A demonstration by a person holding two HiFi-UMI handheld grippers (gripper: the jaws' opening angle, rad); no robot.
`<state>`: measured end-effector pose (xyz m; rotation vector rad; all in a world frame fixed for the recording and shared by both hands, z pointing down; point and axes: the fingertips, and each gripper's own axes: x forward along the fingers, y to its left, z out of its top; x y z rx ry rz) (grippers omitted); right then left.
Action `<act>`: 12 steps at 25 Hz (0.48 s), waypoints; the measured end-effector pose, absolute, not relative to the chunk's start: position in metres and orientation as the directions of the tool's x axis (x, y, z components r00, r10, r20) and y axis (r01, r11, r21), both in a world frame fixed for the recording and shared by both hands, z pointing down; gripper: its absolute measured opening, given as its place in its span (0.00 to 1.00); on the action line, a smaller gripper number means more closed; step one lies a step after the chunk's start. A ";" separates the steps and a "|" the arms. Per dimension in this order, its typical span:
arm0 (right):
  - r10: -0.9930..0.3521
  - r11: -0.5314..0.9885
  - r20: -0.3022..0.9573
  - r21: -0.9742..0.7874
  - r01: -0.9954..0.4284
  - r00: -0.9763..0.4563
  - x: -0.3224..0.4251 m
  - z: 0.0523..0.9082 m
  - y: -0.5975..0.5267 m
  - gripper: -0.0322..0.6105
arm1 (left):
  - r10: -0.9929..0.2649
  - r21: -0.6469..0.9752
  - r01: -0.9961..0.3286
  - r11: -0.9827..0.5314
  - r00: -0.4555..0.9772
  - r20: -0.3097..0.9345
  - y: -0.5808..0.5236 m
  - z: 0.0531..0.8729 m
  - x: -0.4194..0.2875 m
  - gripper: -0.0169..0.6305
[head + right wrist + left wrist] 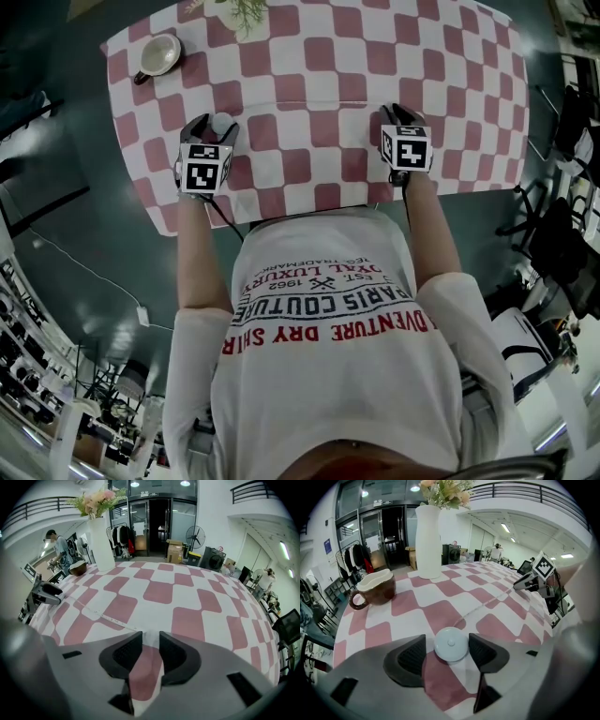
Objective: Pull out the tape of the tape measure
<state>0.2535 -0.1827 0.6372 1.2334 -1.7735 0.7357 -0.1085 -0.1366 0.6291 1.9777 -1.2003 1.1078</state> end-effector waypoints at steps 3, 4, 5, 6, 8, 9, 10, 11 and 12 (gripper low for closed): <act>-0.469 0.329 0.867 -0.009 -0.944 -0.172 0.254 0.632 -0.186 0.31 | -0.434 0.044 -0.894 -0.445 0.259 0.863 -0.137 0.627 -0.108 0.54; -0.479 0.325 0.860 -0.010 -0.946 -0.174 0.254 0.628 -0.187 0.31 | -0.441 0.042 -0.894 -0.446 0.260 0.859 -0.138 0.625 -0.108 0.54; -0.492 0.323 0.852 -0.010 -0.946 -0.177 0.252 0.624 -0.188 0.31 | -0.453 0.038 -0.896 -0.443 0.260 0.853 -0.138 0.621 -0.108 0.54; -0.505 0.322 0.844 -0.010 -0.947 -0.181 0.250 0.619 -0.189 0.31 | -0.468 0.036 -0.898 -0.438 0.261 0.844 -0.140 0.616 -0.108 0.54; -0.529 0.329 0.825 -0.015 -0.944 -0.198 0.244 0.607 -0.190 0.31 | -0.499 0.034 -0.902 -0.431 0.270 0.823 -0.143 0.605 -0.107 0.54; -0.540 0.335 0.815 -0.019 -0.942 -0.209 0.240 0.600 -0.191 0.31 | -0.515 0.033 -0.901 -0.432 0.276 0.812 -0.145 0.598 -0.106 0.54; -0.553 0.342 0.804 -0.022 -0.940 -0.220 0.236 0.593 -0.192 0.31 | -0.530 0.029 -0.900 -0.434 0.281 0.800 -0.147 0.591 -0.106 0.54; -0.568 0.347 0.790 -0.025 -0.938 -0.231 0.232 0.586 -0.193 0.31 | -0.545 0.023 -0.899 -0.436 0.285 0.789 -0.149 0.583 -0.105 0.54; -0.584 0.352 0.774 -0.030 -0.935 -0.244 0.227 0.577 -0.193 0.31 | -0.562 0.014 -0.899 -0.437 0.285 0.777 -0.151 0.574 -0.106 0.54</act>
